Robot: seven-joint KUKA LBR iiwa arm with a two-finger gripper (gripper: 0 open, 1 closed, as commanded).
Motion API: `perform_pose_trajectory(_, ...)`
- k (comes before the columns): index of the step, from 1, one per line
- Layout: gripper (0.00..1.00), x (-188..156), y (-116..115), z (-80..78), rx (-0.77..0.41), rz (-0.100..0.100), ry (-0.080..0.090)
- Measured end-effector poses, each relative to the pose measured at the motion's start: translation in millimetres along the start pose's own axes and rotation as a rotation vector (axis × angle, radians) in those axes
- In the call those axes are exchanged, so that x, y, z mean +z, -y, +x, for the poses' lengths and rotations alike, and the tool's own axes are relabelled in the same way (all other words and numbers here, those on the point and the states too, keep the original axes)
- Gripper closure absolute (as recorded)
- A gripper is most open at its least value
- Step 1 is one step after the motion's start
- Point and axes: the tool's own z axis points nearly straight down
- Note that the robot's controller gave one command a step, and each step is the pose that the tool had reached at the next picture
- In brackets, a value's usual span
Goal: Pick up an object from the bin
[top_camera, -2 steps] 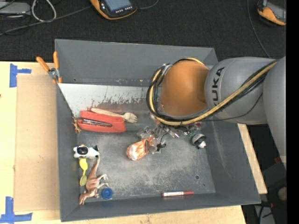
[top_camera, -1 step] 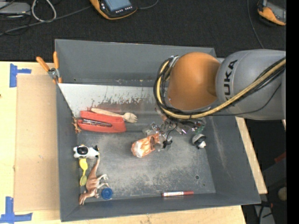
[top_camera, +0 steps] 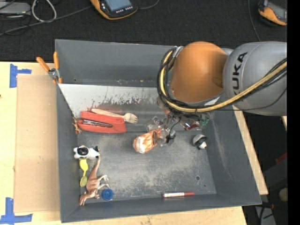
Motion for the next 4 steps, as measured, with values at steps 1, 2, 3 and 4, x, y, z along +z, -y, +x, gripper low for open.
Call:
perform_pose_trajectory(1, 1.00, 36, -16, -13.1, -0.050, 0.004, 0.007)
perform_pose_trajectory(2, 1.00, 80, 5, -0.1, -0.380, 0.005, 0.005)
perform_pose_trajectory(3, 1.00, 10, 3, -5.5, -0.321, -0.004, 0.003)
perform_pose_trajectory(4, 1.00, -76, 4, 0.8, -0.173, -0.004, 0.000)
